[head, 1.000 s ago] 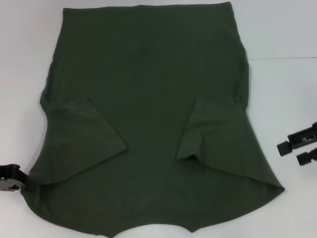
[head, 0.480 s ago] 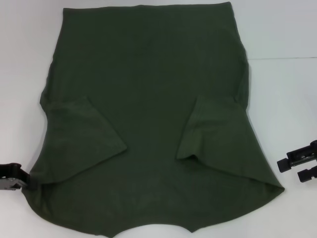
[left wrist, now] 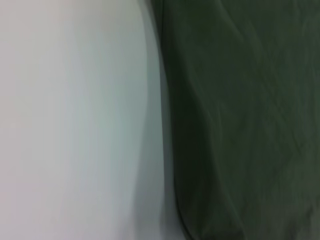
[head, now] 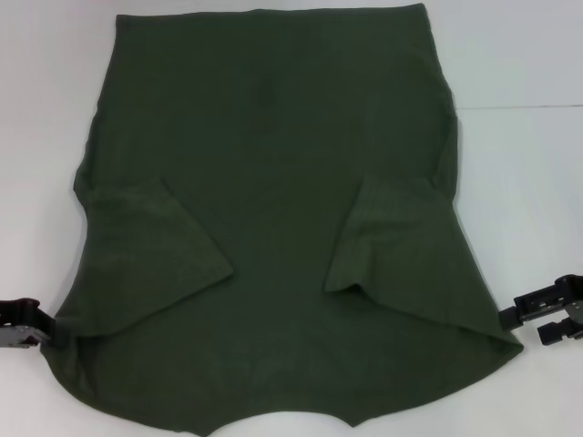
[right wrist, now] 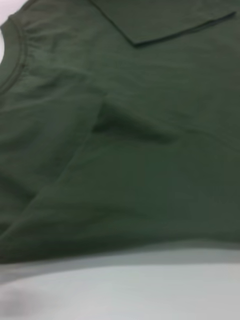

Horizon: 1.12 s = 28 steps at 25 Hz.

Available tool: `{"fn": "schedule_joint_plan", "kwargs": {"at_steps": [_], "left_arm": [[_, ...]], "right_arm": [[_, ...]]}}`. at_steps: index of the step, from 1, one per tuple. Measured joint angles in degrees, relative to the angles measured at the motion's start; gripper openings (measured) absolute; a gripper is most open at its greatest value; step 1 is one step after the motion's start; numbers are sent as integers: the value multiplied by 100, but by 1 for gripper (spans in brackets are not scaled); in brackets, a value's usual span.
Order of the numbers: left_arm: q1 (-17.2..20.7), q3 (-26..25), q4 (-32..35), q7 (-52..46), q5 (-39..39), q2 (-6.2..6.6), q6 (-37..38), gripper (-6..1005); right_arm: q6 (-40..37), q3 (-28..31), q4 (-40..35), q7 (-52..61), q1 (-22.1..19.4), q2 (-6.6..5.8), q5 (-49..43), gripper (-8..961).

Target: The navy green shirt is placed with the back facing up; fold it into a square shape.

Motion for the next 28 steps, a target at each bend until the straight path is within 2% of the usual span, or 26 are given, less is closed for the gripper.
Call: {"fn": "schedule_joint_plan", "kwargs": {"at_steps": [7, 28], "left_arm": [[-14, 0, 1, 0, 0, 0, 2, 15], [-62, -1, 2, 0, -9, 18, 25, 16]], "right_arm": [[122, 2, 76, -232, -2, 121, -9, 909], [424, 28, 161, -481, -17, 270, -11, 907]]}}
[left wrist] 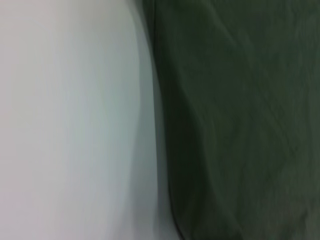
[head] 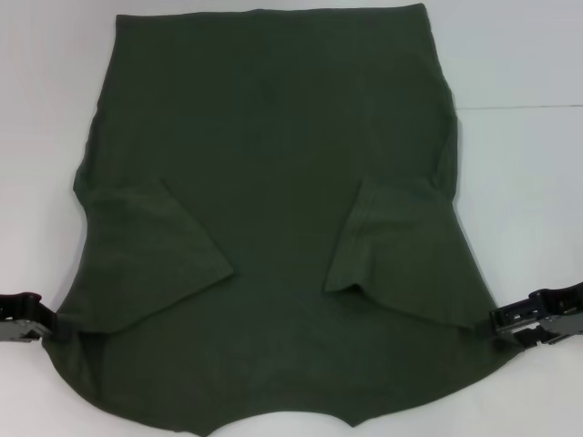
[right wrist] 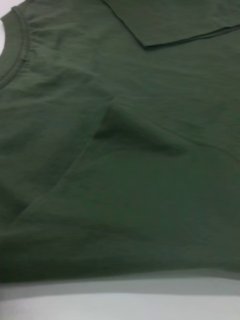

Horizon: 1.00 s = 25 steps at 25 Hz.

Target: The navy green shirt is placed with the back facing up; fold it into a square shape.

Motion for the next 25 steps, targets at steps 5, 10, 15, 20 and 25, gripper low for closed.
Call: {"fn": "schedule_joint_plan", "kwargs": {"at_steps": [5, 10, 15, 20, 25], "left_arm": [[-17, 0, 0, 0, 0, 5, 2, 16], [-31, 0, 0, -1, 0, 18, 2, 16], [-51, 0, 0, -8, -7, 26, 4, 15], [-68, 0, 0, -9, -9, 35, 7, 15], [-80, 0, 0, -9, -9, 35, 10, 16]], "right_arm": [[100, 15, 47, -45, -6, 25, 14, 907], [128, 24, 77, -84, 8, 81, 57, 907], [91, 31, 80, -93, 33, 105, 176, 907], [79, 32, 79, -87, 45, 104, 226, 906], [103, 29, 79, -55, 56, 96, 206, 906]]}}
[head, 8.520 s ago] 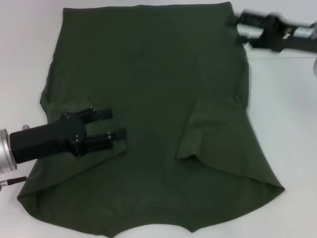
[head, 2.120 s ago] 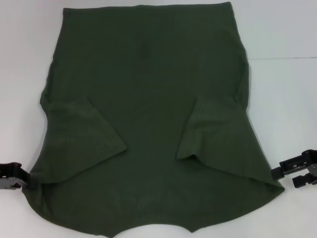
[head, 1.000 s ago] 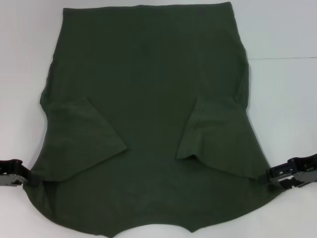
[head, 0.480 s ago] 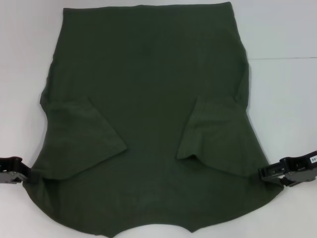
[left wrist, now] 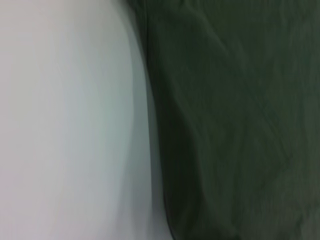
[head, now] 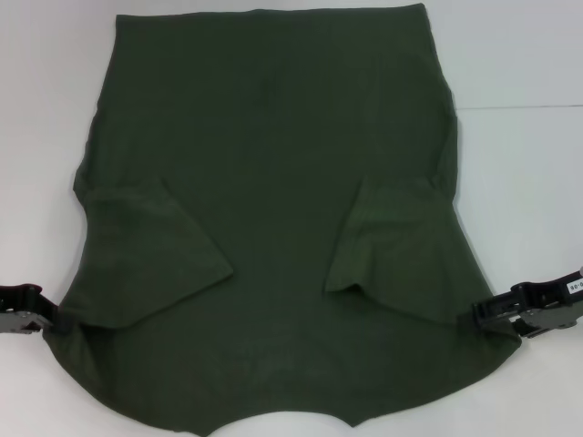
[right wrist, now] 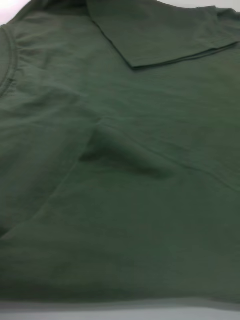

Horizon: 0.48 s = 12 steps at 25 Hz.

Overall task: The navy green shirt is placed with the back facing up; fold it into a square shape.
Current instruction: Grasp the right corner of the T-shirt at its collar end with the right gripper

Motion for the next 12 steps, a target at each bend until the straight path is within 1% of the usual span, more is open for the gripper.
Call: {"fn": "schedule_joint_plan", "kwargs": {"at_steps": [3, 8, 12], "left_arm": [[-1, 0, 0, -4, 0, 0, 1, 16], [-1, 0, 0, -8, 0, 0, 6, 16], [1, 0, 0, -8, 0, 0, 11, 15]], "right_arm": [[16, -17, 0, 13, 4, -1, -6, 906], [33, -37, 0, 17, 11, 0, -17, 751], [66, -44, 0, 17, 10, 6, -20, 663]]}}
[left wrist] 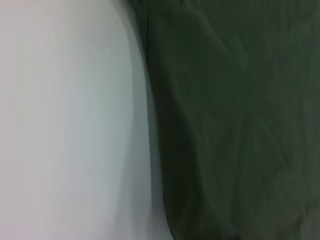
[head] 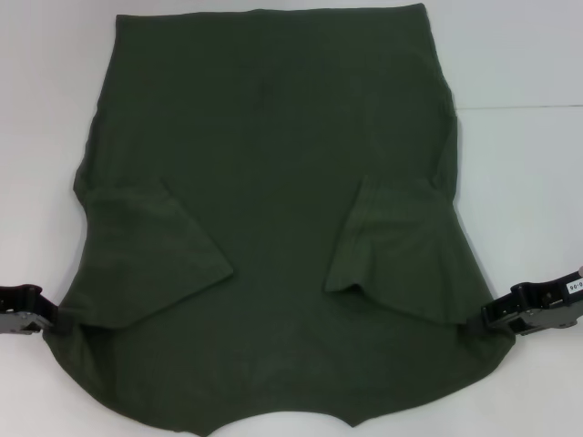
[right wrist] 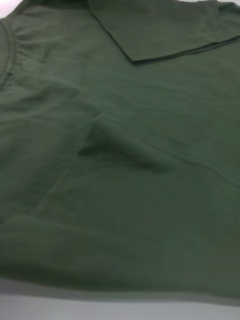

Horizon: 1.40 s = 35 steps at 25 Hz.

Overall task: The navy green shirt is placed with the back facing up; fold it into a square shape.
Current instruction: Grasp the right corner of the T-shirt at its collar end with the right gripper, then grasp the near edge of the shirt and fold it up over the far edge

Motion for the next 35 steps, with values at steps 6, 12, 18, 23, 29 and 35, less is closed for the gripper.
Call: {"fn": "schedule_joint_plan", "kwargs": {"at_steps": [6, 12, 18, 23, 29, 35], "left_arm": [[4, 0, 0, 0, -8, 0, 0, 15], [12, -12, 0, 0, -13, 0, -1, 16], [16, -72, 0, 0, -17, 6, 24, 15], [6, -237, 0, 45, -18, 68, 343, 16], [23, -412, 29, 97, -14, 108, 961, 16], [43, -535, 35, 235, -10, 132, 1458, 16]], "right_arm": [[3, -9, -58, -44, -20, -3, -7, 530], [-38, -10, -93, -112, -28, -17, -11, 175], [-100, -9, -93, -177, -31, -45, -11, 36], [-397, 23, -96, -342, -93, -166, -7, 32], [-824, 124, -306, -527, -334, -288, 22, 36], [-1077, 613, -582, -669, -540, -405, 28, 40]]}}
